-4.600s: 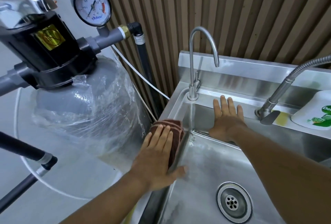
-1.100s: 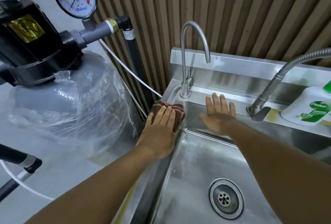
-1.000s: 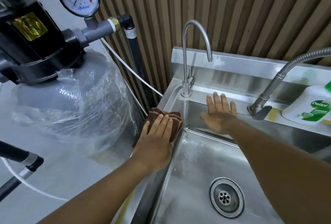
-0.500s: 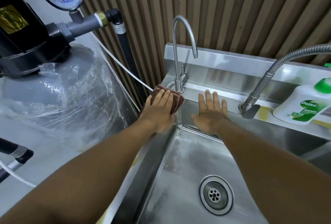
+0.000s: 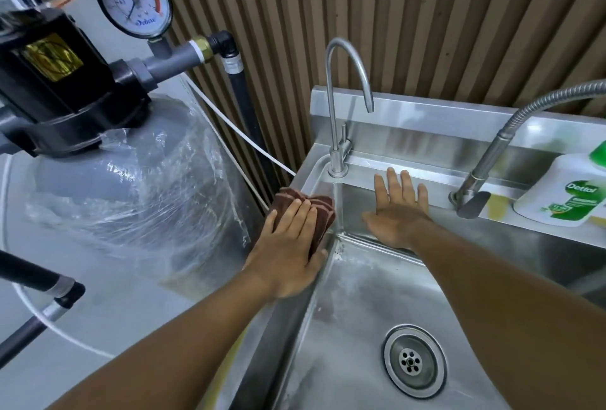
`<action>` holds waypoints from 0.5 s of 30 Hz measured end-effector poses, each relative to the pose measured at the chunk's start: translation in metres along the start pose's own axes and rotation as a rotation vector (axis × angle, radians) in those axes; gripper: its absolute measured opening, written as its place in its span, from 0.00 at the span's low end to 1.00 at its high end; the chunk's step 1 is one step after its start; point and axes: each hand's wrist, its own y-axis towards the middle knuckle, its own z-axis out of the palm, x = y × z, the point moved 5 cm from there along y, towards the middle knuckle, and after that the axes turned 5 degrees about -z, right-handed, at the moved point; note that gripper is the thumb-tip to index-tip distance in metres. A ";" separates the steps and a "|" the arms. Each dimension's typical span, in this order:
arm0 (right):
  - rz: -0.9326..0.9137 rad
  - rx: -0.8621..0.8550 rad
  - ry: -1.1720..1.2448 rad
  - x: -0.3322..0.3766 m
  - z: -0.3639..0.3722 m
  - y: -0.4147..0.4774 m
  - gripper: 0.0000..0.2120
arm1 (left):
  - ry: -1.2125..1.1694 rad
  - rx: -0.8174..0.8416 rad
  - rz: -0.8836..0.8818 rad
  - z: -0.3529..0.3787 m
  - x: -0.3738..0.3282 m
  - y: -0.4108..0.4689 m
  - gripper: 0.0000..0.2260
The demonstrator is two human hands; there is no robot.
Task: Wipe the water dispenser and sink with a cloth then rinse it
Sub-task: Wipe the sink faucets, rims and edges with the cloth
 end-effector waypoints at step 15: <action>0.093 -0.243 0.897 0.107 0.034 -0.067 0.25 | -0.243 0.004 0.010 -0.014 0.037 -0.021 0.26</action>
